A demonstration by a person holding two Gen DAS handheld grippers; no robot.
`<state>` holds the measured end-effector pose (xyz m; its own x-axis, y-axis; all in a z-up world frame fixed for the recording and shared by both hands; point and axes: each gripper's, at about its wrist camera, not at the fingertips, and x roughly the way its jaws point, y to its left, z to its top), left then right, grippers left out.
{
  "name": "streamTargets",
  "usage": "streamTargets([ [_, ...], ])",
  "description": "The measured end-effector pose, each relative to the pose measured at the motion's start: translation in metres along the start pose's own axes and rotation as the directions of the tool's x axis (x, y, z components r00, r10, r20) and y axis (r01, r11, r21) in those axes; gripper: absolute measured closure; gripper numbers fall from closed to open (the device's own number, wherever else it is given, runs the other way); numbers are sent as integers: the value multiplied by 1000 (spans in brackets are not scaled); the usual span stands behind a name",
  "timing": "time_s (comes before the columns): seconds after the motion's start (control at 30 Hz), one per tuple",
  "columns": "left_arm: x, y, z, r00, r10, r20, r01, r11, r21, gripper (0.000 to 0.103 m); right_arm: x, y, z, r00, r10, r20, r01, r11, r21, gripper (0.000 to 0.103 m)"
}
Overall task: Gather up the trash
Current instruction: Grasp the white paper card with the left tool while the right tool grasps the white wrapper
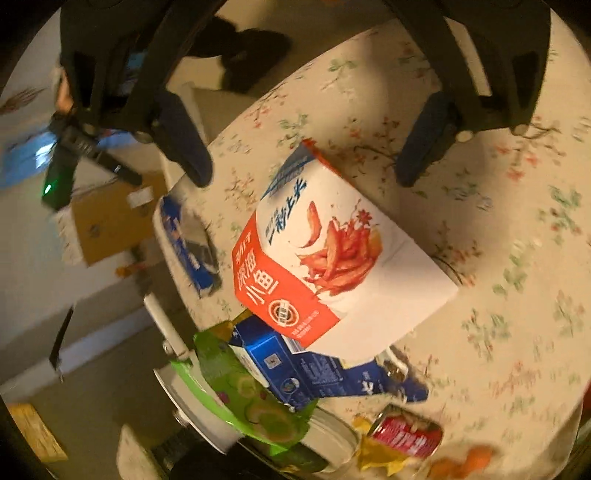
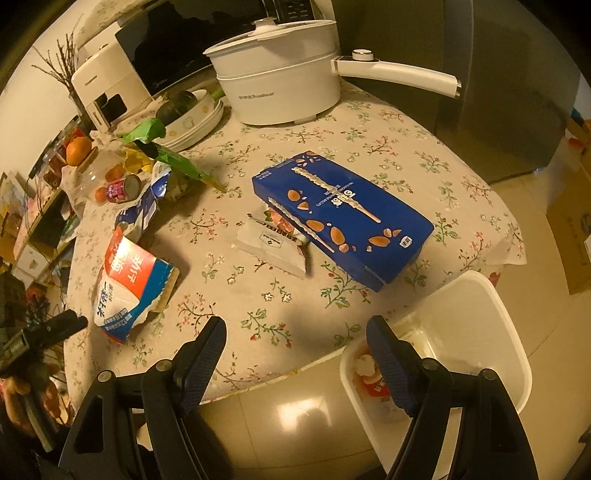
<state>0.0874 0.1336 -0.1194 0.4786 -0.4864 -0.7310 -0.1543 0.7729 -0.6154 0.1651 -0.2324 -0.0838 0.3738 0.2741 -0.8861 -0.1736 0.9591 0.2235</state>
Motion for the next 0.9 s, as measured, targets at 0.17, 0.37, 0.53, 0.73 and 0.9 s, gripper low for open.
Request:
streamTargets([
  [0.17, 16, 9, 0, 996, -94, 10, 94, 990, -105, 35, 3, -10, 3, 1000, -11, -3, 11, 999, 33, 23],
  [0.37, 12, 6, 2, 987, -144, 66, 151, 983, -108, 84, 10, -8, 11, 1000, -30, 7, 30, 1000, -1, 23],
  [0.53, -6, -7, 9, 983, -142, 119, 146, 989, -29, 95, 25, 9, 20, 999, -43, 11, 43, 997, -68, 23],
  [0.73, -27, -36, 17, 985, -70, 155, 49, 990, 136, 99, 48, 31, 31, 997, -68, 29, 72, 984, -163, 24],
  [0.9, -36, -43, 18, 986, -37, 165, 4, 980, 198, 101, 67, 49, 35, 993, -113, 37, 119, 959, -255, 36],
])
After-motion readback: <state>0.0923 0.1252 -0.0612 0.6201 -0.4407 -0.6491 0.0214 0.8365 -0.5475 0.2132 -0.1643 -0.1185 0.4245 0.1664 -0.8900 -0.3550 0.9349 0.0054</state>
